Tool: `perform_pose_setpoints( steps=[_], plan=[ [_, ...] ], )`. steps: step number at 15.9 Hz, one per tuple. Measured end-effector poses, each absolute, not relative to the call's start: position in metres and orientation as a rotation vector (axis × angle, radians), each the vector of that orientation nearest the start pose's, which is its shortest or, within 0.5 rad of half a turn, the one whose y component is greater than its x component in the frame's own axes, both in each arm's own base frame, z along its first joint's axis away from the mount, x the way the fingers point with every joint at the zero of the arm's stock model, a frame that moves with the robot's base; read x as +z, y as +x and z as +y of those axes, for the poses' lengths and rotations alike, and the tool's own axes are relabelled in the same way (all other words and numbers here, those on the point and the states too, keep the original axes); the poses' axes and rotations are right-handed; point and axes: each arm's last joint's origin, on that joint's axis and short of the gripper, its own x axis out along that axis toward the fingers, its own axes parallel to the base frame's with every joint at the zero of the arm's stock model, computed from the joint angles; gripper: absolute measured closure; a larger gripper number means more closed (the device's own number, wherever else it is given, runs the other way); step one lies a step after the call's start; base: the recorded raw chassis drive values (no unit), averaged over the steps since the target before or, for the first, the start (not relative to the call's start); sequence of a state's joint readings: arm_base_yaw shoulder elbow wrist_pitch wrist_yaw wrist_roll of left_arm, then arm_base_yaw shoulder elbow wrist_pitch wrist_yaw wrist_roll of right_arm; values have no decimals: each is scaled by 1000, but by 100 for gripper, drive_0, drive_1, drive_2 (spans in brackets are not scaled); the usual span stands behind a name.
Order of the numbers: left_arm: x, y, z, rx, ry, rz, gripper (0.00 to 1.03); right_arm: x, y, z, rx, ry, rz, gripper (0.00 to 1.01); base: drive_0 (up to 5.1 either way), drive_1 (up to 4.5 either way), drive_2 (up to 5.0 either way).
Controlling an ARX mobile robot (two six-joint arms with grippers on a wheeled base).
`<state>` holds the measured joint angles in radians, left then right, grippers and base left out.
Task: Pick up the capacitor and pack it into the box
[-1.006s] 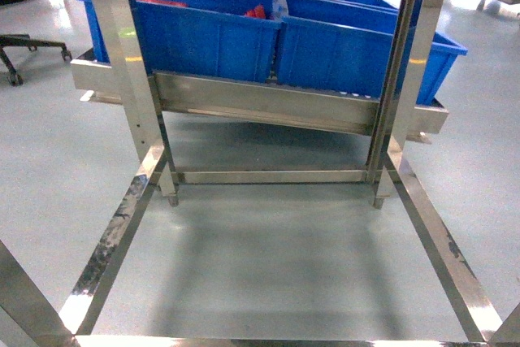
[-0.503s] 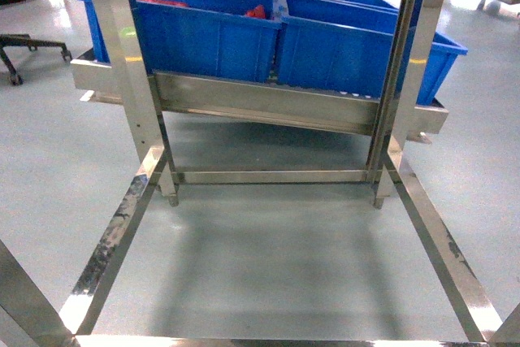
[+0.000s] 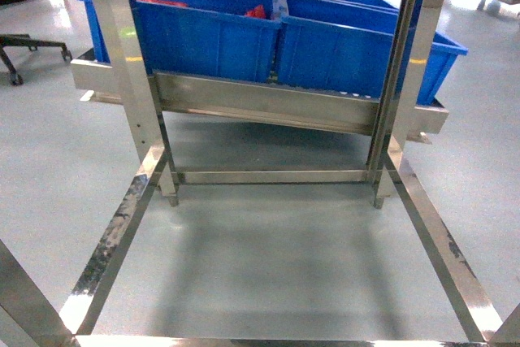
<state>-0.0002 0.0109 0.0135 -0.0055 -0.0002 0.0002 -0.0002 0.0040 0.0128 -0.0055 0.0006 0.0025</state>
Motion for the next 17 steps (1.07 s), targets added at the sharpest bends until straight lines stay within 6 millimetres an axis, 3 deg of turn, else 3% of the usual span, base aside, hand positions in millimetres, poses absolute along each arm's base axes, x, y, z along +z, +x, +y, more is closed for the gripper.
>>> perform_pose_setpoints(
  steps=[17],
  plan=[
    [167, 98, 0, 0, 1, 2, 5, 167, 97, 0, 0, 2, -2, 3, 0, 0, 0]
  ],
)
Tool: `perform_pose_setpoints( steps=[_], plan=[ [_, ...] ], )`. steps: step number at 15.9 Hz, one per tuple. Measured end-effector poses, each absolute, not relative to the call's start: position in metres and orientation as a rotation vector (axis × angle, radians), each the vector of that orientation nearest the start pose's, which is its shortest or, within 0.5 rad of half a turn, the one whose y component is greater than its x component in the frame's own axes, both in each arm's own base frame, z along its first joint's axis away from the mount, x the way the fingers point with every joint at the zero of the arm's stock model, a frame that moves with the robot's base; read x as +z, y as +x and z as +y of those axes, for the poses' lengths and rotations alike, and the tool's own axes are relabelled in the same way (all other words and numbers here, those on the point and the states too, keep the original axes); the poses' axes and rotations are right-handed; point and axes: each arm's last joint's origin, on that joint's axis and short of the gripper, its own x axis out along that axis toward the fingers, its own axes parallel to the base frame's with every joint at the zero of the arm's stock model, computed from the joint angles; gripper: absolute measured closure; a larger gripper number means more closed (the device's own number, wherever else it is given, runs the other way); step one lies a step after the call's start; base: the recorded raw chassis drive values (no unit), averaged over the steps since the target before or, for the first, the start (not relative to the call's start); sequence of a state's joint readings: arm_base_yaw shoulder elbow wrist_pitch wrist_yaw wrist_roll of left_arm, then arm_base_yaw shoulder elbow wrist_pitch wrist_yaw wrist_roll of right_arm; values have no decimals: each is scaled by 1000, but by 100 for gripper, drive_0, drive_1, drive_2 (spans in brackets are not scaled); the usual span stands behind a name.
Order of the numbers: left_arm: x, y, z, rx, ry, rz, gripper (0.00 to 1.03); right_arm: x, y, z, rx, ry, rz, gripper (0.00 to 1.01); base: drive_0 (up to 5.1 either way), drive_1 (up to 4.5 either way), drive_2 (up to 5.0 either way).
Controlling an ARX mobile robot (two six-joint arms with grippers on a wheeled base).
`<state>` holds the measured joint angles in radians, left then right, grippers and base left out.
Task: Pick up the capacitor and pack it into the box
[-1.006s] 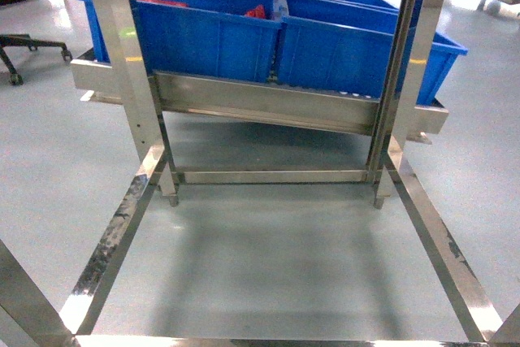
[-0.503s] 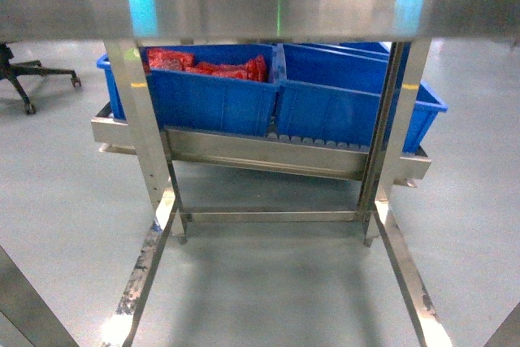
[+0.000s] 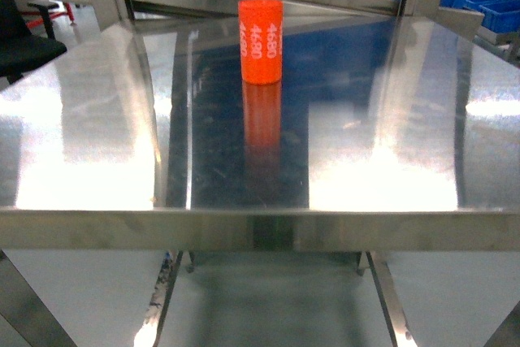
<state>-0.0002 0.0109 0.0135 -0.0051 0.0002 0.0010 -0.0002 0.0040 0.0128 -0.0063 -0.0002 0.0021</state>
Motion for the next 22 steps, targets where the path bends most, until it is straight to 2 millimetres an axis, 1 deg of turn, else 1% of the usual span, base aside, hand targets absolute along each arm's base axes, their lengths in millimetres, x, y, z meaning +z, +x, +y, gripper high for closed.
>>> perform_pose_setpoints(
  steps=[22],
  plan=[
    [167, 98, 0, 0, 1, 2, 5, 167, 97, 0, -1, 2, -3, 3, 0, 0, 0]
  ],
)
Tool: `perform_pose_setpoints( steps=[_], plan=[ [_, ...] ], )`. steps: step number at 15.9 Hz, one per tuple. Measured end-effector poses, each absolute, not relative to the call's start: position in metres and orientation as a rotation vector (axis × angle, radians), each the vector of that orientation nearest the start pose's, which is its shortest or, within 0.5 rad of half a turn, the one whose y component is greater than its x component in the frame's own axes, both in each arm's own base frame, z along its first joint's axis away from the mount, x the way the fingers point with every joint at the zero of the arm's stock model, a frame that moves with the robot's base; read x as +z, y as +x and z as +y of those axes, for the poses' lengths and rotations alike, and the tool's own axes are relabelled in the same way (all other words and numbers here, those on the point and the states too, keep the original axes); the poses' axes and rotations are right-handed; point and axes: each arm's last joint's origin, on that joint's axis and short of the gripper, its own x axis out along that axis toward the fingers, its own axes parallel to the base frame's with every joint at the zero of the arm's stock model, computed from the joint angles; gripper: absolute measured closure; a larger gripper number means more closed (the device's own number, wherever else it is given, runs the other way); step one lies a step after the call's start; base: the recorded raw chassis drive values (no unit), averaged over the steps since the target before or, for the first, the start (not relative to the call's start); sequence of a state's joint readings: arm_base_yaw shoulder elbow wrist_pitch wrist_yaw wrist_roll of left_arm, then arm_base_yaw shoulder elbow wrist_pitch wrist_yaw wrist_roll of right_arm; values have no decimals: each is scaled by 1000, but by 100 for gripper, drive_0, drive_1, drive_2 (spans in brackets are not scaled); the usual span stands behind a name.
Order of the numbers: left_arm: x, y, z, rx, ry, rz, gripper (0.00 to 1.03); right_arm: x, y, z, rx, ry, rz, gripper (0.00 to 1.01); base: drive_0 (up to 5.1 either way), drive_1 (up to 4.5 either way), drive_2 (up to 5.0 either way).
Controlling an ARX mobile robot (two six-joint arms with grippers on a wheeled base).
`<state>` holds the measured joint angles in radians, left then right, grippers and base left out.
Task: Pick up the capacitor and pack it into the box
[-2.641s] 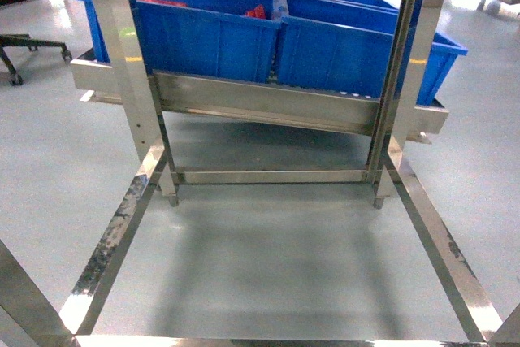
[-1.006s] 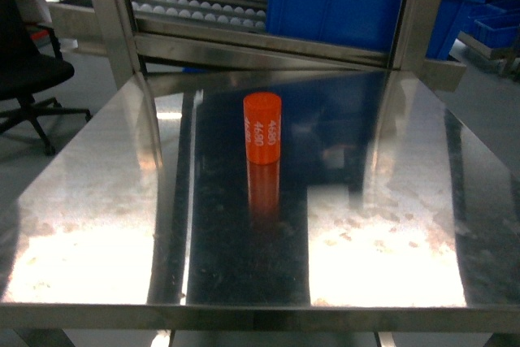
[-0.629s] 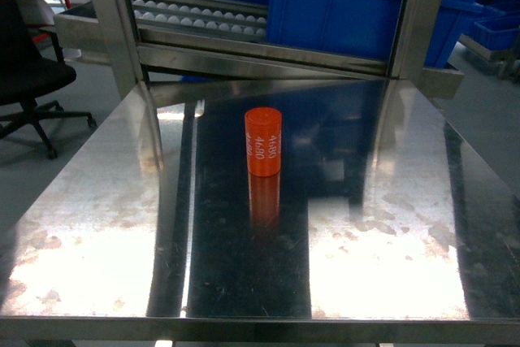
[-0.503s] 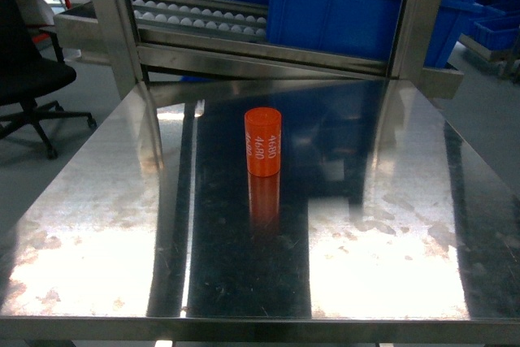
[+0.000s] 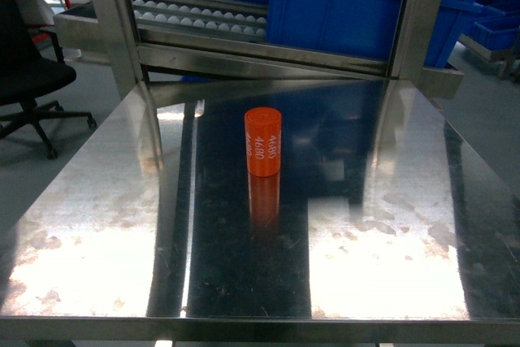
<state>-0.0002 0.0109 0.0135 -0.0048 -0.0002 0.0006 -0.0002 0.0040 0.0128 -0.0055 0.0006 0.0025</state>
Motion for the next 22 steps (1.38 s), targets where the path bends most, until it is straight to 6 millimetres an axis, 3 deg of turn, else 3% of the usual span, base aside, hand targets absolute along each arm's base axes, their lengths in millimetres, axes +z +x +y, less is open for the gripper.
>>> perform_pose_setpoints(
  steps=[2, 4, 7, 10, 12, 16, 19, 22],
  plan=[
    [165, 101, -2, 52, -25, 56, 5, 167, 97, 0, -1, 2, -3, 3, 0, 0, 0],
    [171, 126, -20, -12, -36, 66, 5, 167, 97, 0, 0, 2, -4, 3, 0, 0, 0],
    [187, 196, -53, -127, -31, 3, 5, 167, 97, 0, 0, 2, -3, 3, 0, 0, 0],
    [163, 256, -92, -227, -3, 109, 5, 167, 97, 0, 0, 2, -3, 3, 0, 0, 0],
    [150, 279, -114, -272, 8, 178, 5, 167, 97, 0, 0, 2, -3, 3, 0, 0, 0],
    [141, 335, -148, -297, 9, 194, 5, 167, 97, 0, 0, 2, -4, 3, 0, 0, 0],
    [118, 366, -163, -302, 11, 248, 5, 167, 97, 0, 0, 2, -3, 3, 0, 0, 0],
    [108, 386, -176, -310, 1, 267, 5, 167, 97, 0, 0, 2, -3, 3, 0, 0, 0]
  ],
)
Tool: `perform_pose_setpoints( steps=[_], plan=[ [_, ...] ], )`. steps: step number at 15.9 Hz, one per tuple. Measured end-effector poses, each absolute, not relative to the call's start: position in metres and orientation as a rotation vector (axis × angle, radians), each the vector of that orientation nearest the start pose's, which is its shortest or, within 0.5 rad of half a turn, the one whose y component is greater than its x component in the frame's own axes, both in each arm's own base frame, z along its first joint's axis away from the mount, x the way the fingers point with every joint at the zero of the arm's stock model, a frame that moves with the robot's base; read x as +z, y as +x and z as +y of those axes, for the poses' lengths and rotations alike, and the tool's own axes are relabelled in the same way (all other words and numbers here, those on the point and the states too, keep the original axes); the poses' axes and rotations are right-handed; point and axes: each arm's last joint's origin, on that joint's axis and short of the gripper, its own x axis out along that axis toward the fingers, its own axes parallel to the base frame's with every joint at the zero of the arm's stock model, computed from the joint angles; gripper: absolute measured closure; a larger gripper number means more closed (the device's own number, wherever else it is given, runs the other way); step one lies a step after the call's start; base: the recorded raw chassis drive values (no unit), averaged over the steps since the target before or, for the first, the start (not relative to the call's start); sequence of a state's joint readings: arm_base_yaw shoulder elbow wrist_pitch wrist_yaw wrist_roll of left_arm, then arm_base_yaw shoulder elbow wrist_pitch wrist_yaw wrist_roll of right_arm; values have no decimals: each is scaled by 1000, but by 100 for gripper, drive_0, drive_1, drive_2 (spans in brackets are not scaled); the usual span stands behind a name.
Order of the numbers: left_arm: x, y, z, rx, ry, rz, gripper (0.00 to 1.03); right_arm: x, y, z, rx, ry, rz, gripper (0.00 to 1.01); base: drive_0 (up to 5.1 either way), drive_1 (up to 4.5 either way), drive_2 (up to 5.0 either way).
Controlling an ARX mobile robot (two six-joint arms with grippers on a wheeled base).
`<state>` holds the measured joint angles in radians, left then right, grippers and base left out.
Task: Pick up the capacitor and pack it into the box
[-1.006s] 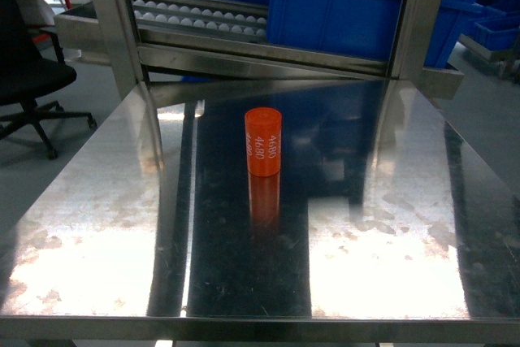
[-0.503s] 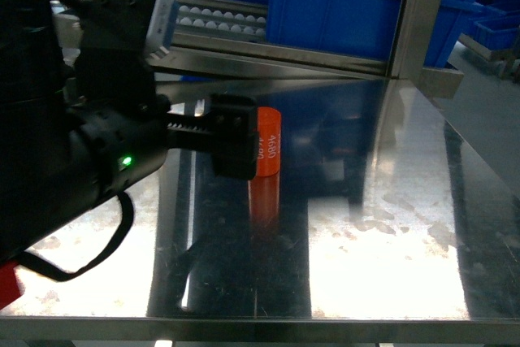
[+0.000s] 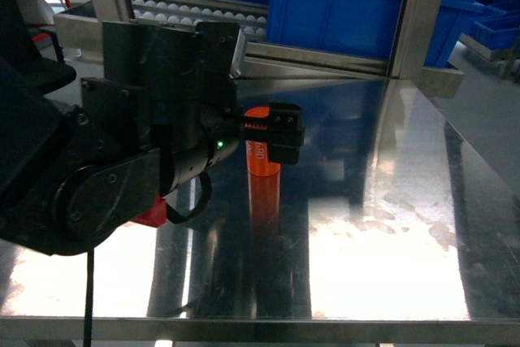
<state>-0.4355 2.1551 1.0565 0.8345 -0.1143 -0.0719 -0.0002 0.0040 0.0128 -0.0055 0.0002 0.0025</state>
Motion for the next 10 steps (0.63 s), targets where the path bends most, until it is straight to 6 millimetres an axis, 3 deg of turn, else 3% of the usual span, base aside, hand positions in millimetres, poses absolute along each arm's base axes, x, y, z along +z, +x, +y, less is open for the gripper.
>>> perform_pose_setpoints(
  steps=[5, 7, 9, 10],
  plan=[
    [70, 413, -188, -300, -3, 347, 5, 167, 97, 0, 0, 2, -4, 3, 0, 0, 0],
    [64, 420, -189, -288, -7, 363, 5, 167, 97, 0, 0, 2, -3, 3, 0, 0, 0],
    [66, 424, -190, -280, -10, 362, 24, 167, 97, 0, 0, 2, -4, 3, 0, 0, 0],
    [67, 424, -189, -277, -40, 373, 54, 167, 97, 0, 0, 2, -3, 3, 0, 0, 0]
  ],
)
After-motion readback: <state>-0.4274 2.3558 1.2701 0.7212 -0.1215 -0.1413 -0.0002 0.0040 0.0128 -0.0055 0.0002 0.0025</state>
